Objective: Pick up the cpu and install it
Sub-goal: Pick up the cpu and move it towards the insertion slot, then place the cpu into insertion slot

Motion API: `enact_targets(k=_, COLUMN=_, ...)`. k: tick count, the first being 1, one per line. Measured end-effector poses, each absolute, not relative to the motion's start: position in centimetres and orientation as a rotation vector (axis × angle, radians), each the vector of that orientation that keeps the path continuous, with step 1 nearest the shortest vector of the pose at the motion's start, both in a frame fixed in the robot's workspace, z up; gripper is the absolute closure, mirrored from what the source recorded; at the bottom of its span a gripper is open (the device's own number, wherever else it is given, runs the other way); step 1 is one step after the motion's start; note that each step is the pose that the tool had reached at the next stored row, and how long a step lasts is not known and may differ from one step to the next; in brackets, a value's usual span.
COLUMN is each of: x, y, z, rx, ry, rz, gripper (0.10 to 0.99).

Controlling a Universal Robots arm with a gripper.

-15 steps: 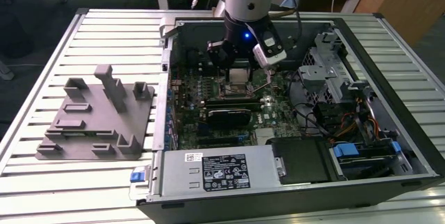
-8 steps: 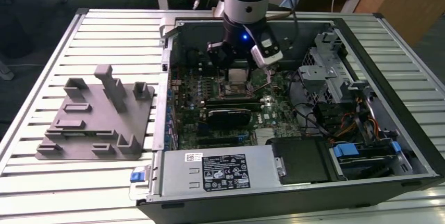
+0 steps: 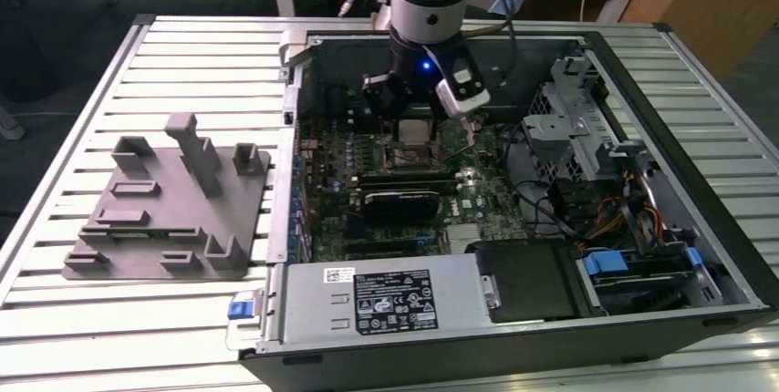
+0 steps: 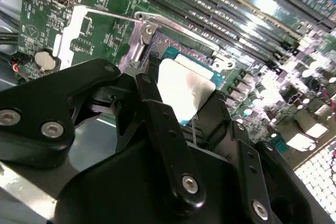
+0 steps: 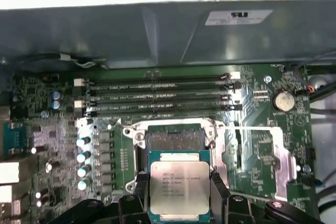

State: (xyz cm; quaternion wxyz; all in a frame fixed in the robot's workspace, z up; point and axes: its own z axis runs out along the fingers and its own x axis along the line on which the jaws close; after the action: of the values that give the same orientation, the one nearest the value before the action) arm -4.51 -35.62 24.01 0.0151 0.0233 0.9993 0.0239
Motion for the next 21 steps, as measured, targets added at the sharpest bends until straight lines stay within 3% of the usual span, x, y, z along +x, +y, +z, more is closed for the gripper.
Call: enact_targets(k=21, x=-4.51, y=-35.25, z=23.16, rx=0.072, ry=3.111, rz=0.06, gripper=0.545)
